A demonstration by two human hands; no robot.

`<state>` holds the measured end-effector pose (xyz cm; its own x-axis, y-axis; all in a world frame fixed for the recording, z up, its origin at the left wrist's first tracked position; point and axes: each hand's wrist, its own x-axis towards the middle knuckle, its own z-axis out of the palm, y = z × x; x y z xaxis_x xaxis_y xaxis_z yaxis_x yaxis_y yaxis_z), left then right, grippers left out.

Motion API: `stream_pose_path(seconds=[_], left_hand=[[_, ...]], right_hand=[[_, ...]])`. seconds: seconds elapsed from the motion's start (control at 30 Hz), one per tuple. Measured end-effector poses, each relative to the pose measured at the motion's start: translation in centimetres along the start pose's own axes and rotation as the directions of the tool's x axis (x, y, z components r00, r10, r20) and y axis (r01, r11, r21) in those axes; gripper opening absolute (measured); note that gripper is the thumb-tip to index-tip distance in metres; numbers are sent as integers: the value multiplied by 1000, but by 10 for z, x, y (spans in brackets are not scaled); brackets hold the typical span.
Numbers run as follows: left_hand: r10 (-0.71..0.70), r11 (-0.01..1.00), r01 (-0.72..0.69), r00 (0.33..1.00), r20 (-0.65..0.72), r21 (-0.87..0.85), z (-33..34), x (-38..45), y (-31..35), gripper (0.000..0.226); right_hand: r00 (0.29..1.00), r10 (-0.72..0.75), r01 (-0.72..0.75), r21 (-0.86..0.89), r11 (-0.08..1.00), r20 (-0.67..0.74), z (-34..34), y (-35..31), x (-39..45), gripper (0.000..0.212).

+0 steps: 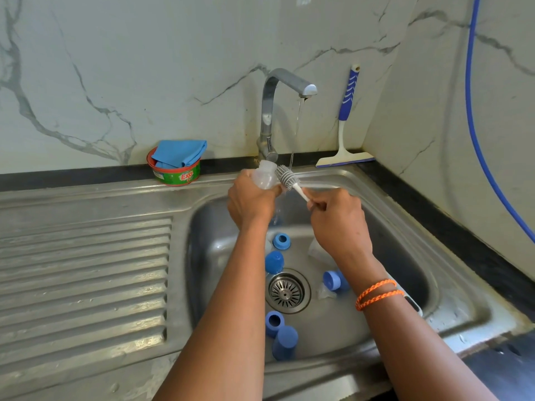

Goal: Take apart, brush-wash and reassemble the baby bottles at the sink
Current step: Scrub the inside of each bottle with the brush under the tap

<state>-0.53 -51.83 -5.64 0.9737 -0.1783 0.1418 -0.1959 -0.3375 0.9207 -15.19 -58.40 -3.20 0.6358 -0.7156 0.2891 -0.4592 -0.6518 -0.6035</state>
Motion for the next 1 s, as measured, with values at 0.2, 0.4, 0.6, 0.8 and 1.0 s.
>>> stream_pose_path(seconds=[0.2, 0.4, 0.6, 0.8, 1.0], left_hand=[[76, 994, -65, 989, 130, -90, 0, -1, 1, 57], [89, 938, 55, 916, 391, -343, -6, -3, 6, 38], [60, 860, 305, 735, 675, -409, -20, -4, 12, 33], [133, 776, 491, 485, 864, -396, -29, -13, 16, 41], [99, 721, 512, 591, 801, -467, -20, -15, 22, 50]], right_hand=[[997, 69, -68, 10, 998, -41, 0, 7, 3, 24], [995, 79, -73, 96, 993, -57, 4, 19, 12, 22], [996, 60, -47, 176, 983, -71, -4, 19, 14, 31], [1000, 5, 0, 168, 986, -27, -5, 15, 14, 29], [999, 38, -34, 165, 986, -18, 0, 21, 22, 21]])
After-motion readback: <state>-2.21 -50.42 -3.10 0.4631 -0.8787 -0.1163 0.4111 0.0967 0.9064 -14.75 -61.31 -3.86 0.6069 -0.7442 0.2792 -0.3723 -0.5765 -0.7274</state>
